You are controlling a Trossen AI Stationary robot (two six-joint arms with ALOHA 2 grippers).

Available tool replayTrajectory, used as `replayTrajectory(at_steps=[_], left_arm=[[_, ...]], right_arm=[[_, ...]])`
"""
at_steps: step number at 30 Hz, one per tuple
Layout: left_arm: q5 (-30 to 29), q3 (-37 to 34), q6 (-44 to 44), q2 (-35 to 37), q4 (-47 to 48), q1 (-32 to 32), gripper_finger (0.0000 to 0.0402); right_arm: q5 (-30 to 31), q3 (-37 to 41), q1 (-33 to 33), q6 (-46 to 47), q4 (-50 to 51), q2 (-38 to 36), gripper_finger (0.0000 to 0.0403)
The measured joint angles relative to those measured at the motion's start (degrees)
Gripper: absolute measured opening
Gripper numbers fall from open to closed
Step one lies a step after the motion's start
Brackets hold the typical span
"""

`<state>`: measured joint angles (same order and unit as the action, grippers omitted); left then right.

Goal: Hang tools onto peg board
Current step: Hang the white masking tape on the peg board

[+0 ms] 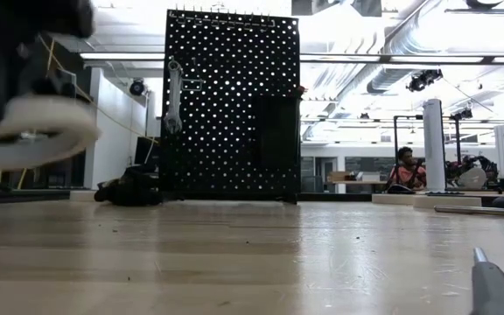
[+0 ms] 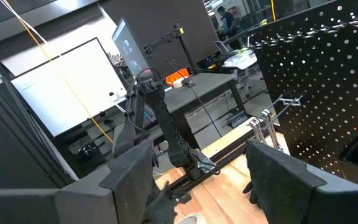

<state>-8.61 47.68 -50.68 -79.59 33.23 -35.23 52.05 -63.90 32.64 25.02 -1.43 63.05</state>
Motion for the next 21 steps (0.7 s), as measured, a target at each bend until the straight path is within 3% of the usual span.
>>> replayTrajectory(at_steps=[7,17,21], left_arm=[[-10.3,9.8,8.6,0.0,4.8,2.9,0.0048],[-26.9,22.0,34.4,0.0,5.8,11.4,0.0048],[-29.9,23.6,43.5,0.0,6.0,14.8,0.0048]], right_arm=[[0.0,0.0,0.0,-0.2,0.2,0.0,0.0245],[0.0,0.0,0.0,-0.5,0.2,0.0,0.0245],[0.1,0.0,0.0,-0.5,0.2,0.0,0.0245]])
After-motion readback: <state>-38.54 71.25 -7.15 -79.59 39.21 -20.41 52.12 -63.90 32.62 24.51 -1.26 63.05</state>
